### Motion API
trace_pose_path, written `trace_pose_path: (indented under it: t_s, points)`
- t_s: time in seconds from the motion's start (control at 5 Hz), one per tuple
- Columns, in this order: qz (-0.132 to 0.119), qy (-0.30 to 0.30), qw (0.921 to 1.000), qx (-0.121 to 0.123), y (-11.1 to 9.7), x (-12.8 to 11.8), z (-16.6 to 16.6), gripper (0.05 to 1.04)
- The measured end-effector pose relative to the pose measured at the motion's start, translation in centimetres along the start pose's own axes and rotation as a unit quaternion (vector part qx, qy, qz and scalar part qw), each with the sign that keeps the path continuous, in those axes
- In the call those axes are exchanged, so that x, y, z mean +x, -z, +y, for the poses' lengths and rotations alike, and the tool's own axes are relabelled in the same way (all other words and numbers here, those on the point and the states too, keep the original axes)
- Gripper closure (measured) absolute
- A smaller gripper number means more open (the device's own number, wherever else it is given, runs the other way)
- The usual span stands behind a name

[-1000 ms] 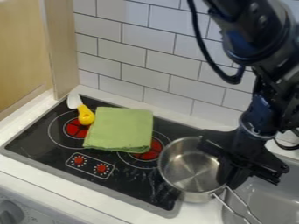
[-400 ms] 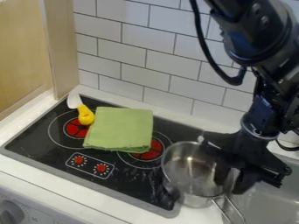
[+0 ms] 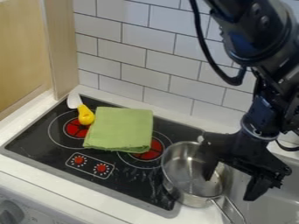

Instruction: Moved the silver pot to the right of the burner

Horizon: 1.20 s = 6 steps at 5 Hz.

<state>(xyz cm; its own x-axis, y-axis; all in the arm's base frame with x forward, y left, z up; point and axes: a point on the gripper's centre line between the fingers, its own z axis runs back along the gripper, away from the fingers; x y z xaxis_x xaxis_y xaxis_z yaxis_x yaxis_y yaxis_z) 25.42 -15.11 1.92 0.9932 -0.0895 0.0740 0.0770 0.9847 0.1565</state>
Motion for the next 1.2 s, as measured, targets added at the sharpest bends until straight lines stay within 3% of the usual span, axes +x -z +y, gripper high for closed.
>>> trace_pose_path:
  t_s: [0.2,0.8,1.0,1.2]
  points:
    - [-0.006,0.0,1.0,-0.001,-0.5,-0.2,0.3,0.073]
    - [-0.077,-0.012,0.9967,-0.021,-5.2,0.5,2.2,0.084]
    - [-0.107,-0.016,0.9932,-0.042,-6.9,0.2,2.8,0.084]
    - [-0.11,-0.017,0.9929,-0.044,-7.1,0.2,2.8,0.084]
